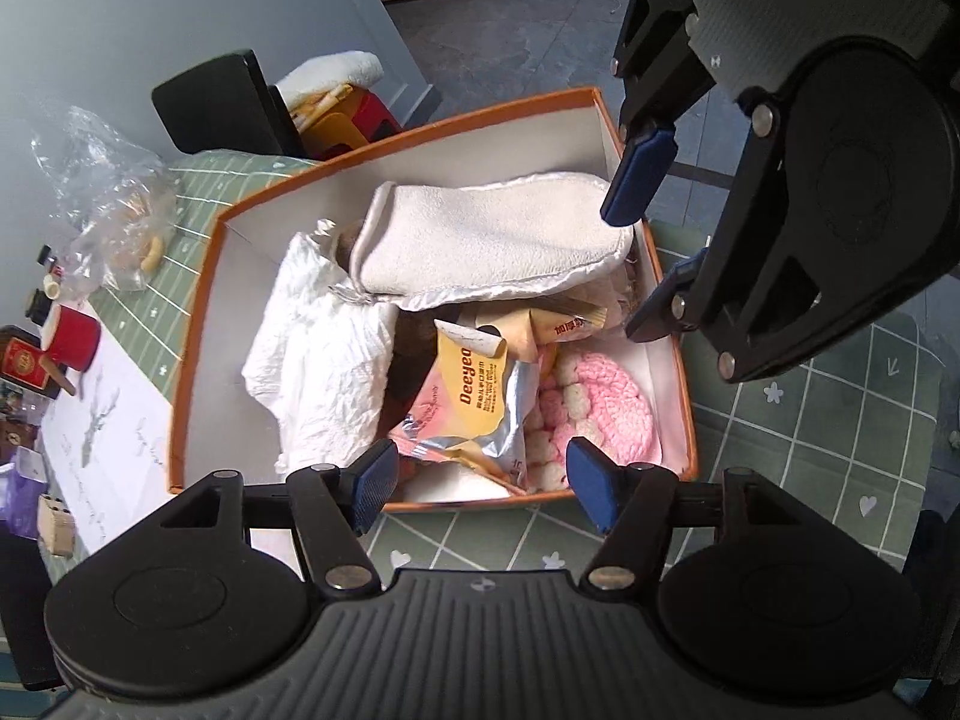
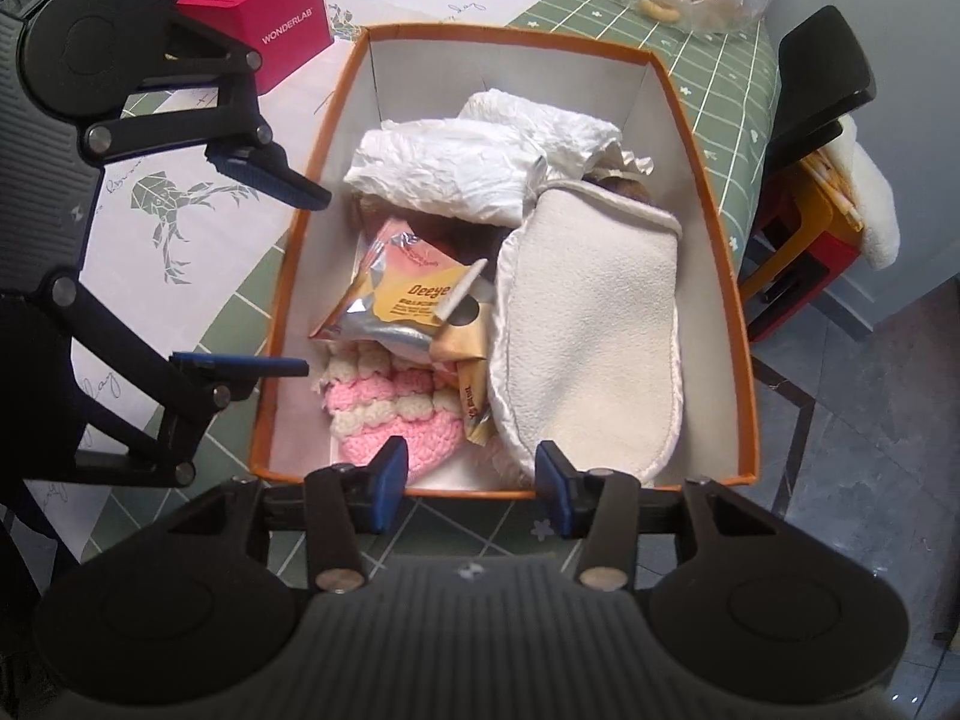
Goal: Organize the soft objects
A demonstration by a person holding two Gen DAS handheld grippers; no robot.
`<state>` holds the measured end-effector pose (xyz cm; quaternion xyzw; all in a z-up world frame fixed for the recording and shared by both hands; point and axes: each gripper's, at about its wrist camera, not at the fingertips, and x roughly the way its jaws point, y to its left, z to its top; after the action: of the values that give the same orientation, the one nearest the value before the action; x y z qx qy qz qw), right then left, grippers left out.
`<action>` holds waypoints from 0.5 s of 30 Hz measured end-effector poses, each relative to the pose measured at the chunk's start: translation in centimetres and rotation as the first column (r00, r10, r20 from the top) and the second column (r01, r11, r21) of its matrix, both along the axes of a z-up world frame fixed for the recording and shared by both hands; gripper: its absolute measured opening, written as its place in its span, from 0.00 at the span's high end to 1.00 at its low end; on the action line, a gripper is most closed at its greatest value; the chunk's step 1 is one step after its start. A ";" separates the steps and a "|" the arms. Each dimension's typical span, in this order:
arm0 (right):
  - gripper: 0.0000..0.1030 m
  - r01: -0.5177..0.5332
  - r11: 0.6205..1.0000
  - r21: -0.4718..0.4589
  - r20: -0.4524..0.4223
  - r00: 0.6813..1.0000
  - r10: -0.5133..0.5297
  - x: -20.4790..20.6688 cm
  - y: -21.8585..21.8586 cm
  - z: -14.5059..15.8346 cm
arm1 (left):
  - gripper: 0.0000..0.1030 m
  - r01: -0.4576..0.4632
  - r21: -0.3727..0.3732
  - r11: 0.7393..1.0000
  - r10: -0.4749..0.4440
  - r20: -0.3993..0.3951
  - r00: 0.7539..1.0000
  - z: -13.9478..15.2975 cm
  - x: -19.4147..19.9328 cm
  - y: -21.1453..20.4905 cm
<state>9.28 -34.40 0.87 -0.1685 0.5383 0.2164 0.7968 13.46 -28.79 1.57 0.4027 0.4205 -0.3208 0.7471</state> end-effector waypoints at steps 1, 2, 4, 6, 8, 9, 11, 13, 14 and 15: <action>0.54 0.007 1.000 -0.008 0.017 1.000 -0.007 -0.4 0.1 0.6 | 0.27 0.000 -0.005 1.000 0.001 0.012 1.000 0.5 -0.2 0.2; 0.54 0.018 1.000 -0.013 0.033 0.999 -0.017 -0.7 0.1 1.2 | 0.27 -0.004 -0.013 1.000 0.005 0.025 1.000 1.0 -0.4 0.3; 0.52 0.045 0.999 -0.012 0.071 0.996 -0.044 -1.4 0.0 2.5 | 0.27 -0.019 -0.036 0.999 0.020 0.043 0.999 2.2 -0.7 0.9; 0.51 0.071 0.997 -0.004 0.105 0.992 -0.070 -1.9 -0.1 3.8 | 0.25 -0.040 -0.071 0.997 0.044 0.054 0.998 3.4 -0.9 1.5; 0.50 0.089 0.996 0.003 0.132 0.987 -0.089 -2.5 -0.1 4.9 | 0.25 -0.063 -0.105 0.992 0.069 0.051 0.996 4.4 -1.0 2.0; 0.49 0.092 0.996 0.002 0.143 0.986 -0.091 -2.9 0.0 5.5 | 0.25 -0.072 -0.120 0.990 0.079 0.054 0.995 5.0 -1.1 2.3; 0.46 0.095 0.995 0.001 0.164 0.982 -0.094 -3.7 0.1 6.8 | 0.24 -0.090 -0.137 0.986 0.100 0.069 0.993 5.9 -1.4 2.7; 0.41 0.103 0.995 0.002 0.192 0.976 -0.101 -4.7 0.3 8.3 | 0.24 -0.113 -0.160 0.981 0.127 0.080 0.989 7.0 -1.7 3.1; 0.38 0.114 0.994 0.003 0.212 0.971 -0.112 -5.1 0.4 9.1 | 0.23 -0.132 -0.182 0.974 0.149 0.085 0.985 7.5 -1.8 3.4; 0.33 0.125 0.992 0.006 0.233 0.965 -0.123 -5.5 0.4 9.8 | 0.19 -0.154 -0.210 0.966 0.175 0.085 0.981 8.1 -1.9 3.7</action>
<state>3.78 -33.97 10.69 -0.1622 0.4516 0.1426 0.8657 11.58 -25.08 9.69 0.3043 0.3787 -0.2777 0.8288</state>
